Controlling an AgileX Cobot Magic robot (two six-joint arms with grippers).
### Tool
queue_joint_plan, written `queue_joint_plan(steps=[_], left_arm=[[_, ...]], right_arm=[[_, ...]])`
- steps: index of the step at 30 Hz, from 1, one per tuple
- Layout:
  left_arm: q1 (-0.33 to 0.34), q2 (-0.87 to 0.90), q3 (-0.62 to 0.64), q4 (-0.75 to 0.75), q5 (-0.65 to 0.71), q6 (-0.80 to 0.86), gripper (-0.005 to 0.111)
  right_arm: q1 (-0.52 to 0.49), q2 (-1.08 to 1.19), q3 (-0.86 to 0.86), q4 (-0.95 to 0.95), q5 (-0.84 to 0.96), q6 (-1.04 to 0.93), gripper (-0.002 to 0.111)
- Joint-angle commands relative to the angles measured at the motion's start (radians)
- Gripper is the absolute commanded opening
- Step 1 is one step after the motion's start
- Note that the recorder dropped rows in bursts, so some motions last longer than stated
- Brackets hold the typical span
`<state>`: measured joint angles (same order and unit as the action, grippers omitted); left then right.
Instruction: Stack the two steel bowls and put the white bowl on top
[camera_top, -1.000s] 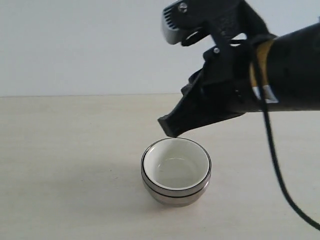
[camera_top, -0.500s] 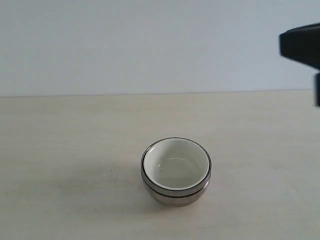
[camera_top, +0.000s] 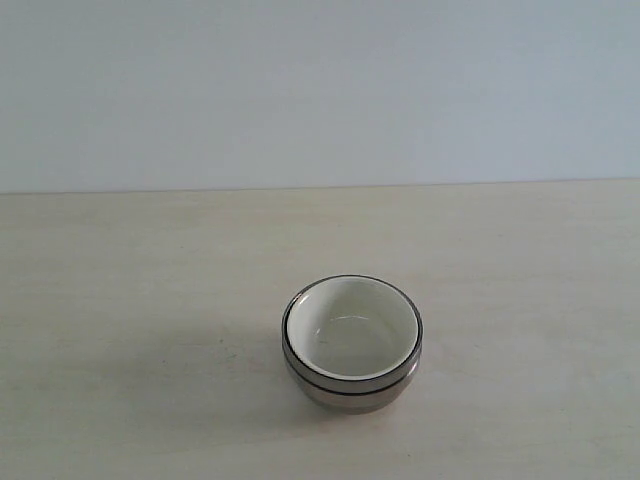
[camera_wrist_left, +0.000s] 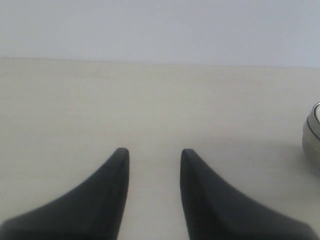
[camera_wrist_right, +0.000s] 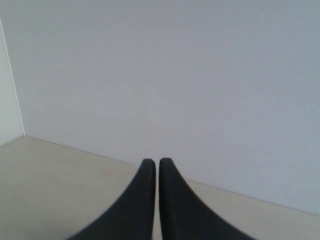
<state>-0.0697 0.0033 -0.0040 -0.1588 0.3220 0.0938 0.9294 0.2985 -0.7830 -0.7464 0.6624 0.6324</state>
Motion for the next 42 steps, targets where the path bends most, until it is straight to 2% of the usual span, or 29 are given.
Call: queue_joint_plan(steps=[1,12,15,20,23,28,31,36,42], left_arm=[[0.003,-0.003,0.004,-0.001,-0.007,0.003,0.032],[0.003,-0.003,0.004,-0.001,-0.007,0.003,0.032],[0.003,-0.003,0.004,-0.001,-0.007,0.003,0.032],[0.003,-0.003,0.004,-0.001,-0.007,0.003,0.032],[0.003,-0.003,0.004,-0.001,-0.007,0.003,0.032],[0.003,-0.003,0.004,-0.001,-0.007,0.003,0.032],[0.003,-0.003,0.004,-0.001,-0.007,0.003,0.032],[0.003,-0.003,0.004,-0.001,-0.007,0.003,0.032],[0.003,-0.003,0.004,-0.001,-0.007,0.003,0.032]], right_arm=[[-0.002,-0.077,0.006,-0.02,0.015,-0.014,0.0],[-0.002,-0.258,0.006,-0.03,0.061,-0.016,0.0],[-0.029,-0.298,0.006,-0.035,0.061,-0.014,0.0],[-0.206,-0.298,0.052,-0.048,0.05,-0.021,0.0],[-0.35,-0.298,0.094,0.011,-0.063,-0.021,0.0],[-0.575,-0.298,0.153,0.335,-0.362,-0.13,0.0],[-0.671,-0.298,0.181,0.521,-0.455,-0.233,0.0],[-0.768,-0.298,0.192,0.61,-0.47,-0.251,0.0],[-0.78,-0.298,0.192,0.61,-0.469,-0.251,0.0]])
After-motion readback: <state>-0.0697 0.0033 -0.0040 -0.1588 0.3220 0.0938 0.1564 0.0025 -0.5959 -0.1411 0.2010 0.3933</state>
